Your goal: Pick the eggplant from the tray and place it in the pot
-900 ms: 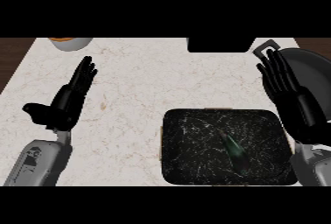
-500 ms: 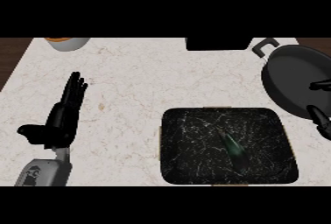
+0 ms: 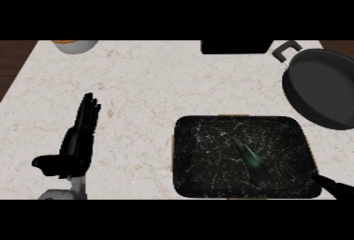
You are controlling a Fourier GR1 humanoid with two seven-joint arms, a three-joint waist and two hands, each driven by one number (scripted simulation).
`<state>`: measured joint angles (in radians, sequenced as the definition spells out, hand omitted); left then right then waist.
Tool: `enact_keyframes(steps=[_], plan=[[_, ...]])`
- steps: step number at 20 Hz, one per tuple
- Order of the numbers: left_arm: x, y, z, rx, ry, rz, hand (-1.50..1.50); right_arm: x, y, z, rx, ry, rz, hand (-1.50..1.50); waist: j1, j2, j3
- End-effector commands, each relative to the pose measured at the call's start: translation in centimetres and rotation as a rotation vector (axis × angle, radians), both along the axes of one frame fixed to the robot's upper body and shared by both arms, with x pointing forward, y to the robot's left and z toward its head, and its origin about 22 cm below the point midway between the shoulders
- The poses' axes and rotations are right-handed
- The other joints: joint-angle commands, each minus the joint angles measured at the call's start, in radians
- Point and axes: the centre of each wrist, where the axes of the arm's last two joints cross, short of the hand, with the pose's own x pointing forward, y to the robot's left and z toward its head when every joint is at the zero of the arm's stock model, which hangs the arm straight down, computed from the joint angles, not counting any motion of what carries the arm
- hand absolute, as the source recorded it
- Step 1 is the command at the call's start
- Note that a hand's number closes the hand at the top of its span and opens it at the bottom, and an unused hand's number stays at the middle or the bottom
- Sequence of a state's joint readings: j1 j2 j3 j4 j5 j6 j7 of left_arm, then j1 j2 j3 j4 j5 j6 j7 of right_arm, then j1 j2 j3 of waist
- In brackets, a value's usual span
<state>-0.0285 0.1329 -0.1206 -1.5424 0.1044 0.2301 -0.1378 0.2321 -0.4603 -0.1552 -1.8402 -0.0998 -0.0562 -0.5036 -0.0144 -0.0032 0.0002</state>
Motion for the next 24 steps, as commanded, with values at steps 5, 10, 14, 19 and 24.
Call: enact_keyframes(steps=[5, 10, 14, 19, 24], plan=[[-0.8, 0.4, 0.5, -0.003, 0.0, 0.006, 0.0, -3.5, 2.2, 3.5, -0.299, 0.225, 0.018, -1.5, 0.005, 0.001, -0.003], [-1.5, -0.9, -0.1, 0.006, -0.003, -0.021, 0.0, -3.2, 2.5, 3.4, -0.564, 0.525, 0.054, -1.5, 0.03, 0.006, -0.004], [-0.6, -1.2, 0.7, 0.021, -0.021, -0.029, 0.0, -2.3, 5.8, 4.6, -0.661, 0.622, 0.027, -1.5, 0.034, 0.007, -0.003], [-0.6, -1.3, 0.3, 0.003, -0.021, -0.027, 0.0, -0.2, 10.0, 4.2, -0.665, 0.697, 0.058, -1.5, 0.024, 0.005, -0.001], [-0.8, 0.2, 0.7, 0.001, -0.003, -0.021, 0.0, 0.6, 11.8, 0.8, -0.69, 0.764, 0.068, -1.5, 0.023, 0.004, 0.0]])
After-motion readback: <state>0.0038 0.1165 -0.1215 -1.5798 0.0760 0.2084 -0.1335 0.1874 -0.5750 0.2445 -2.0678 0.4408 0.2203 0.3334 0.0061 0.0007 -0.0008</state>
